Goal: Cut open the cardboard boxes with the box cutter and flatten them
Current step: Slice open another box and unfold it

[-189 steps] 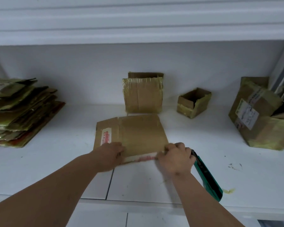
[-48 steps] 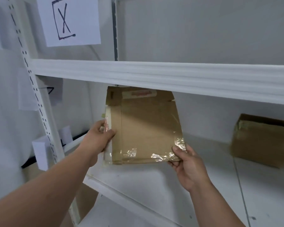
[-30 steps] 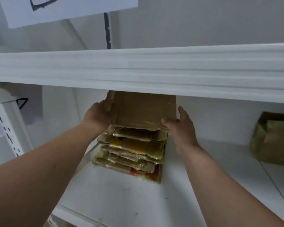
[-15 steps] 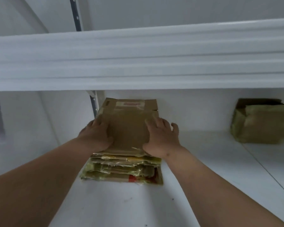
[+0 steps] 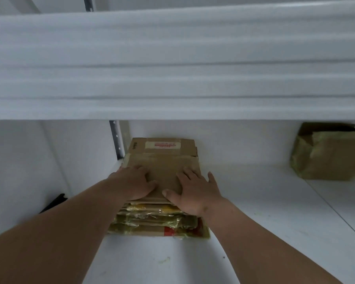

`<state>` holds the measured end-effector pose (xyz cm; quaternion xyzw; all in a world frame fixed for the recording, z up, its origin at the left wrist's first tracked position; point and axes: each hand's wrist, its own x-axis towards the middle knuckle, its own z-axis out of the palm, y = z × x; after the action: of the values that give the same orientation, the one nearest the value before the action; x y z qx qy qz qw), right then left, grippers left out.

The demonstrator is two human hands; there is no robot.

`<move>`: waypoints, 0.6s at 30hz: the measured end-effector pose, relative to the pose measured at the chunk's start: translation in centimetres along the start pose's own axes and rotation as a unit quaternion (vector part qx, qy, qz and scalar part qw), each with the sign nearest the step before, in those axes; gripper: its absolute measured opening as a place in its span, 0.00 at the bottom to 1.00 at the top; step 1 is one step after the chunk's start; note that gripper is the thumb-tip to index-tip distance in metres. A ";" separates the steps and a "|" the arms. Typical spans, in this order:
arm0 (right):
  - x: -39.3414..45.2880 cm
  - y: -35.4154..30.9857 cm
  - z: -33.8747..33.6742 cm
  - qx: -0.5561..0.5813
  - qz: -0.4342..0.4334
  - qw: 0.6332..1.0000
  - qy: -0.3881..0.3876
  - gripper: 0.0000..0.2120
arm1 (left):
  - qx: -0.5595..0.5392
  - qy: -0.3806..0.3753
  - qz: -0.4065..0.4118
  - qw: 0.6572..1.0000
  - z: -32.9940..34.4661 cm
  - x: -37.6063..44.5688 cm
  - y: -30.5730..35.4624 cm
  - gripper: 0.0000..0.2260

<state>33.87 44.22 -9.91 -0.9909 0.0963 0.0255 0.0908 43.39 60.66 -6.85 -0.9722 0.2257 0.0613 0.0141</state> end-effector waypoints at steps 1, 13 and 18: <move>0.0 0.0 0.0 -0.002 0.003 1.000 -0.001 0.41 | 0.002 -0.002 -0.002 1.000 0.0 0.0 0.0 0.27; -3.6 0.1 -2.5 0.063 -0.026 0.981 0.184 0.25 | 0.034 0.056 -0.025 0.998 -2.3 -1.9 2.0 0.24; -5.5 3.5 -2.7 0.121 -0.001 0.961 0.250 0.18 | 0.039 0.171 0.012 0.984 -4.3 -3.8 4.9 0.21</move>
<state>27.89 41.35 -7.45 -0.9474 0.1170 -0.2351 0.1830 38.37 57.65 -2.08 -0.9644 0.2383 -0.1142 0.0122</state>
